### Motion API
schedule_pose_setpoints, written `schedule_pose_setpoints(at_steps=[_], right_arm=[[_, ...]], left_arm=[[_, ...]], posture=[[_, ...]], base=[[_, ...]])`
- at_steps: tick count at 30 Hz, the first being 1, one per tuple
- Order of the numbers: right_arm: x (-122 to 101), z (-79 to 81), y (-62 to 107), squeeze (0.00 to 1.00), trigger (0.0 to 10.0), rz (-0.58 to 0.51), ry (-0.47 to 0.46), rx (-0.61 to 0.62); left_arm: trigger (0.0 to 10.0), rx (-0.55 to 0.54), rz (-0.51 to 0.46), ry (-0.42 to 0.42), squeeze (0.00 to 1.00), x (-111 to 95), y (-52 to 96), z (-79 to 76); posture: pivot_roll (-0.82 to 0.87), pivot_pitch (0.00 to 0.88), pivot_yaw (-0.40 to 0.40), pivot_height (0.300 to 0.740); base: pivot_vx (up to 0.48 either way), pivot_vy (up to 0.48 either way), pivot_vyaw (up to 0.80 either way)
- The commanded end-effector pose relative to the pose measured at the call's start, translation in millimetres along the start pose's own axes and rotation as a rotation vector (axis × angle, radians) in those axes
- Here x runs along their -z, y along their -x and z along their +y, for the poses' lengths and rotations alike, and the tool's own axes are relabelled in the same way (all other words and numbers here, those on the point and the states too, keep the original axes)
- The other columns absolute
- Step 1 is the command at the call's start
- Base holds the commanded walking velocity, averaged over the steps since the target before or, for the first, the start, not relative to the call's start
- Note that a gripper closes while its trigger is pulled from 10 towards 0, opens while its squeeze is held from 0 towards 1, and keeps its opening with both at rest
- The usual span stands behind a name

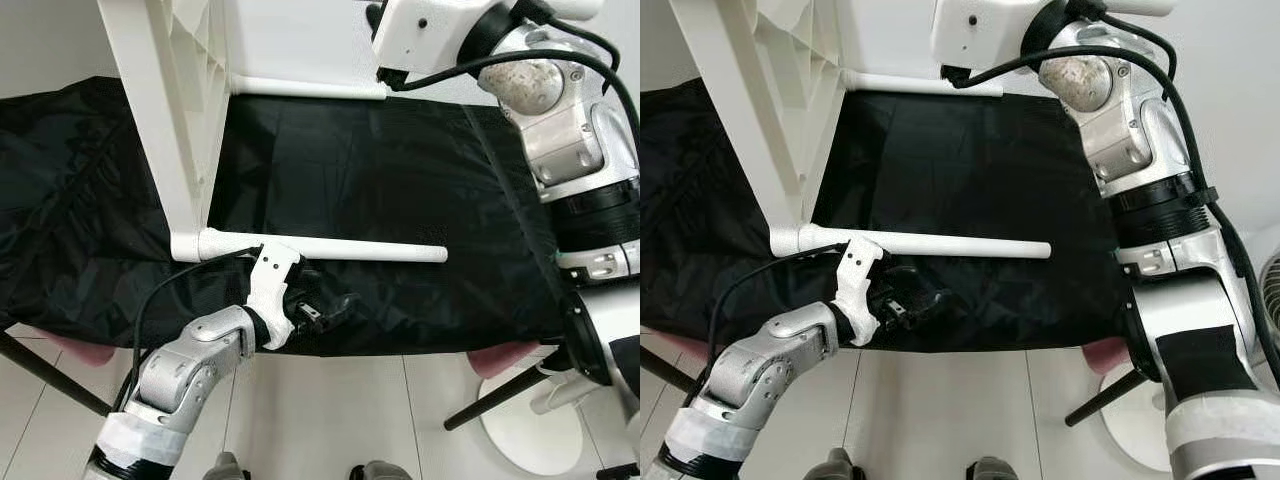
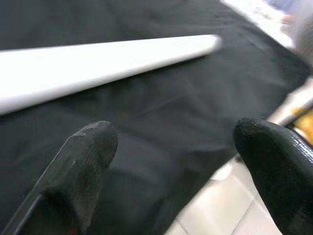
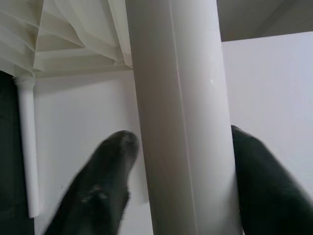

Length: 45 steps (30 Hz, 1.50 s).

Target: Building children table

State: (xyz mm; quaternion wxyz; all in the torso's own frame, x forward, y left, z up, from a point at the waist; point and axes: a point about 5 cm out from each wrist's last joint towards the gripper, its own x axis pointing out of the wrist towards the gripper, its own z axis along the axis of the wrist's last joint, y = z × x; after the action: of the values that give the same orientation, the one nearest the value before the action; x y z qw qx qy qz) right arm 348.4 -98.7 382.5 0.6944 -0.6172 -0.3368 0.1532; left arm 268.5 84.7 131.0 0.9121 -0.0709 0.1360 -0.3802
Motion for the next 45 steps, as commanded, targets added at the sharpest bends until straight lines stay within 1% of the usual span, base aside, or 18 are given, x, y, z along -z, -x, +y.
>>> schedule_pose_setpoints(at_steps=[1, 2, 5, 6, 7, 8, 10, 12, 14, 15, 17, 26, 31, 33, 34, 40, 44, 45], right_arm=[[-1, -6.9, -3.1, 0.00, 0.0, 0.003, 0.002, 0.007], [-1, -6.9, -3.1, 0.00, 0.0, 0.003, 0.002, 0.007], [-2, -12.9, -3.2, 0.00, 0.0, 0.007, -0.011, 0.047], [-2, -12.9, -3.2, 0.00, 0.0, 0.007, -0.011, 0.047], [-3, -15.1, -3.3, 0.00, 0.0, 0.009, -0.021, 0.063], [-3, -15.1, -3.3, 0.00, 0.0, 0.009, -0.021, 0.063], [-3, -18.5, -3.7, 0.00, 0.0, 0.008, -0.034, 0.078], [-3, -18.5, -3.7, 0.00, 0.0, 0.008, -0.034, 0.078], [-5, -22.8, -4.0, 0.00, 0.0, 0.005, -0.038, 0.096], [-5, -22.8, -4.0, 0.00, 0.0, 0.005, -0.038, 0.096], [-6, -25.7, -4.5, 0.00, 0.0, 0.001, -0.044, 0.111], [-8, -31.4, -3.1, 0.00, 0.0, -0.001, -0.050, 0.140], [-2, -45.4, 9.2, 0.00, 0.0, 0.049, -0.094, 0.249], [-2, -45.4, 9.2, 0.00, 0.0, 0.049, -0.094, 0.249], [12, -62.7, 35.8, 0.00, 0.0, 0.151, -0.174, 0.420], [17, -69.4, 50.4, 0.00, 0.0, 0.202, -0.239, 0.515], [23, -74.6, 68.1, 0.00, 0.0, 0.250, -0.294, 0.603], [24, -75.8, 74.6, 0.00, 0.0, 0.272, -0.311, 0.626]], left_arm=[[10.0, -0.114, 0.021, 0.027, 0.00, 6, 1.1, 11.0], [10.0, -0.114, 0.021, 0.027, 0.00, 6, 1.1, 11.0], [10.0, -0.268, -0.025, 0.109, 0.00, 1, -1.8, 27.8], [10.0, -0.268, -0.025, 0.109, 0.00, 1, -1.8, 27.8], [10.0, -0.344, -0.013, 0.135, 0.00, 2, -3.2, 37.9], [10.0, -0.344, -0.013, 0.135, 0.00, 2, -3.2, 37.9], [10.0, -0.464, -0.006, 0.214, 0.00, 4, -4.7, 55.3], [10.0, -0.464, -0.006, 0.214, 0.00, 4, -4.7, 55.3], [10.0, -0.501, -0.030, 0.339, 0.00, 0, -9.9, 63.3], [10.0, -0.501, -0.030, 0.339, 0.00, 0, -9.9, 63.3], [10.0, -0.513, -0.056, 0.433, 0.00, -4, -16.1, 65.8], [10.0, -0.523, -0.096, 0.537, 0.00, -13, -26.2, 67.6], [10.0, -0.527, -0.156, 0.628, 0.00, -25, -36.2, 71.1], [10.0, -0.527, -0.156, 0.628, 0.00, -25, -36.2, 71.1], [10.0, -0.514, -0.201, 0.644, 0.00, -40, -40.2, 77.6], [10.0, -0.498, -0.217, 0.607, 0.00, -52, -42.5, 79.6], [10.0, -0.443, -0.237, 0.532, 0.00, -71, -43.5, 80.4], [10.0, -0.441, -0.240, 0.463, 0.00, -80, -43.0, 82.7]], posture=[[-0.02, 0.032, -0.047, 0.740], [-0.02, 0.032, -0.047, 0.740], [-0.02, 0.034, -0.053, 0.740], [-0.02, 0.034, -0.053, 0.740], [-0.02, 0.035, -0.055, 0.740], [-0.02, 0.035, -0.055, 0.740], [-0.02, 0.035, -0.054, 0.740], [-0.02, 0.035, -0.054, 0.740], [-0.03, 0.035, -0.050, 0.740], [-0.03, 0.035, -0.050, 0.740], [-0.03, 0.034, -0.048, 0.740], [-0.04, 0.035, -0.042, 0.740], [-0.04, 0.033, -0.039, 0.740], [-0.04, 0.033, -0.039, 0.740], [-0.04, 0.037, -0.030, 0.740], [-0.05, 0.041, -0.012, 0.740], [-0.05, 0.043, 0.002, 0.740], [-0.06, 0.043, 0.010, 0.740]], base=[[0.000, 0.000, 0.00], [0.000, 0.000, 0.00], [0.000, 0.000, 0.00], [0.000, 0.000, 0.00], [0.000, 0.000, 0.00], [0.000, 0.000, 0.00], [0.000, 0.000, 0.00], [0.000, 0.000, 0.00], [0.000, 0.000, 0.00], [0.000, 0.000, 0.00], [0.000, 0.000, 0.00], [0.000, 0.000, 0.00], [0.000, 0.000, 0.00], [0.000, 0.000, 0.00], [0.000, 0.000, 0.00], [0.000, 0.000, 0.00], [0.000, 0.000, 0.00], [0.000, 0.000, 0.00]])
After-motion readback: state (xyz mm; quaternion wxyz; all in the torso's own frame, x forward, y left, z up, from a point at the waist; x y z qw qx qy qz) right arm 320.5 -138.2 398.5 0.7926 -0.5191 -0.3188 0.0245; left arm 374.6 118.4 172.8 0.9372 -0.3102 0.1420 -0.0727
